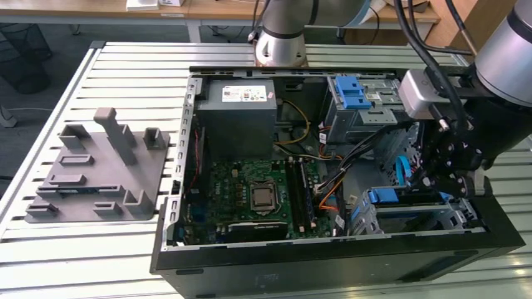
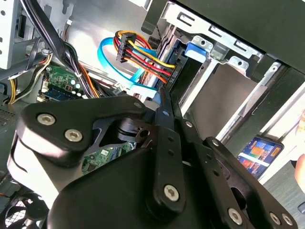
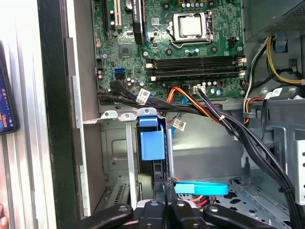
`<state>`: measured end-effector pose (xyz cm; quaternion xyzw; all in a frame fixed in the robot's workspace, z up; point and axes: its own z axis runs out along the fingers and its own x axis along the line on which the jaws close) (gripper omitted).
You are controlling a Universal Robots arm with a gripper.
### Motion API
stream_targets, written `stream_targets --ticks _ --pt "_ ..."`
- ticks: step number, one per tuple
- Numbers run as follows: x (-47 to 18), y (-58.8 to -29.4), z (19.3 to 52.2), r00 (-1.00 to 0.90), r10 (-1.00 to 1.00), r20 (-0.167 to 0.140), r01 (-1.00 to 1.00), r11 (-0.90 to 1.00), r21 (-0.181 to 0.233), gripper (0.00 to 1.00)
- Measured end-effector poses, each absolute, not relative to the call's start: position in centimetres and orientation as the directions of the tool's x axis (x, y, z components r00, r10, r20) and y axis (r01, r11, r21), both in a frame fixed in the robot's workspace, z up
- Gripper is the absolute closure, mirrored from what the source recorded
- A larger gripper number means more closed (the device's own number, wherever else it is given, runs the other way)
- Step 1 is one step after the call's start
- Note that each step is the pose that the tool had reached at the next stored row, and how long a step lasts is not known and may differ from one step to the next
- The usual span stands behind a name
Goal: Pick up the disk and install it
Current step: 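Insert the second disk wire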
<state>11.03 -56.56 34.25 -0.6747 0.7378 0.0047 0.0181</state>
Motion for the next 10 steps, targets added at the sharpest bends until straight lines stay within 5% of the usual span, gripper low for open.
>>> stream_targets --ticks 10 --pt "11.16 -56.57 33.52 -0.089 -0.995 -0.036 -0.996 0.089 -0.017 0.85"
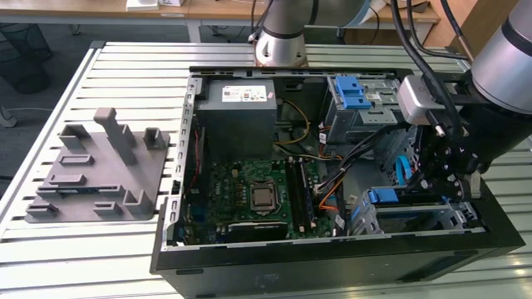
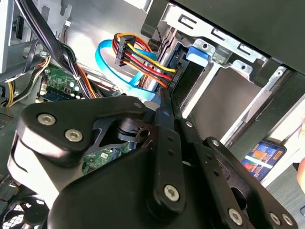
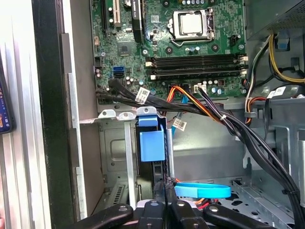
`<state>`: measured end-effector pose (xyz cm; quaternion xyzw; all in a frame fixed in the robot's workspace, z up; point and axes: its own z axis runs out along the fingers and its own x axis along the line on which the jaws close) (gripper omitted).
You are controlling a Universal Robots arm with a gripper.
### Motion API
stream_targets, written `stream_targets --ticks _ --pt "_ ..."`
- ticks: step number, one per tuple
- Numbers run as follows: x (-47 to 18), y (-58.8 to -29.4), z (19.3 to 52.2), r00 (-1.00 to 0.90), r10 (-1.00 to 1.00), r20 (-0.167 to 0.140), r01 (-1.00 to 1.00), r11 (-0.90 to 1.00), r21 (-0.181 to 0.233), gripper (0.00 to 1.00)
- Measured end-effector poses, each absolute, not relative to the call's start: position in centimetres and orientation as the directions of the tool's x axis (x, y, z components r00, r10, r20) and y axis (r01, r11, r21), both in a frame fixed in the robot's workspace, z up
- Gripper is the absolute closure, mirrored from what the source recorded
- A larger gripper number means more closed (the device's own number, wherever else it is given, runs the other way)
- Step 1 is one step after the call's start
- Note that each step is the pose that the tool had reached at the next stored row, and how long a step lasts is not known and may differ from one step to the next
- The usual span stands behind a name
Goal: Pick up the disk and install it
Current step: 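Insert the second disk wire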
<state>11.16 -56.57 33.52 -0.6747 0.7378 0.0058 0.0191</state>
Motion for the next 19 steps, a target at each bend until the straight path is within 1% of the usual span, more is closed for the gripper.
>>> stream_targets --ticks 5,19 --pt "11.17 -56.57 33.5 -0.089 -0.995 -0.043 -0.996 0.09 -0.017 0.85" --pt "11.17 -56.57 34.31 -0.089 -0.995 -0.042 -0.996 0.09 -0.017 0.85"
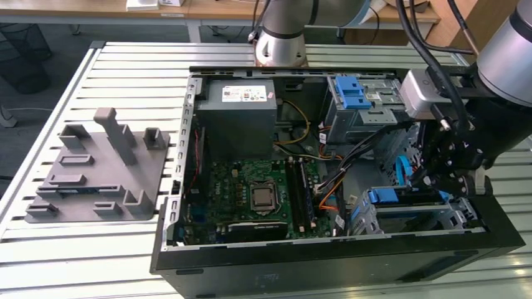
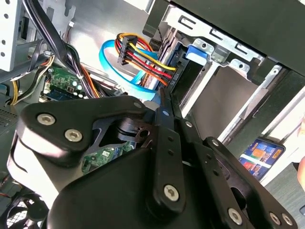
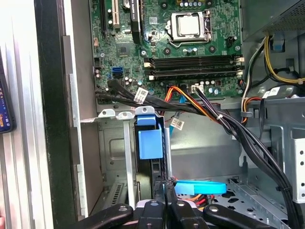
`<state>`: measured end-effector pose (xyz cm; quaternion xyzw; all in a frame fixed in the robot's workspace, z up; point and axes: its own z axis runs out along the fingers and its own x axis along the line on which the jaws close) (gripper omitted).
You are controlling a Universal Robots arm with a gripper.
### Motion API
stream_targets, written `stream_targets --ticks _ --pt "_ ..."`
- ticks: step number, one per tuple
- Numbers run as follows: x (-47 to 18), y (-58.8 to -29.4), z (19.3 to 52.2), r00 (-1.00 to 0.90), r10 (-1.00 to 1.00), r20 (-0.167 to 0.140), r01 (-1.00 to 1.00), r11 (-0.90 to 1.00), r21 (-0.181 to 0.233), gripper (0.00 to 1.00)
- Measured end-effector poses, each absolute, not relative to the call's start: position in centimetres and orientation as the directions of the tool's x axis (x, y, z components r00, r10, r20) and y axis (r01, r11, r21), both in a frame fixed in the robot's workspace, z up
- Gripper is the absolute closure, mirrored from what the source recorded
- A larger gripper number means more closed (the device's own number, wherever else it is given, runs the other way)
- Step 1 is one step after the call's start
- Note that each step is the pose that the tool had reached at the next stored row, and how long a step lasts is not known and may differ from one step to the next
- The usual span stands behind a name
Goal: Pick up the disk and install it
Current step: 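Insert the second disk wire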
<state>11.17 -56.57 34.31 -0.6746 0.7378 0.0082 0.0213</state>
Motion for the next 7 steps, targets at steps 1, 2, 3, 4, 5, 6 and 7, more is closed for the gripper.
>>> stream_targets --ticks 1,2,3,4,5,6,7 --pt "11.18 -56.57 34.36 -0.089 -0.995 -0.043 -0.996 0.09 -0.017 0.85" --pt "11.17 -56.57 34.4 -0.089 -0.995 -0.043 -0.996 0.09 -0.017 0.85" --pt "11.17 -56.57 34.41 -0.089 -0.995 -0.043 -0.996 0.09 -0.017 0.85" --pt "11.17 -56.57 34.42 -0.089 -0.995 -0.043 -0.996 0.09 -0.017 0.85" --pt "11.17 -56.57 34.43 -0.089 -0.995 -0.042 -0.996 0.09 -0.017 0.85" --pt "11.17 -56.57 34.43 -0.089 -0.995 -0.042 -0.996 0.09 -0.017 0.85" --pt "11.18 -56.57 34.43 -0.089 -0.995 -0.042 -0.996 0.09 -0.017 0.85"
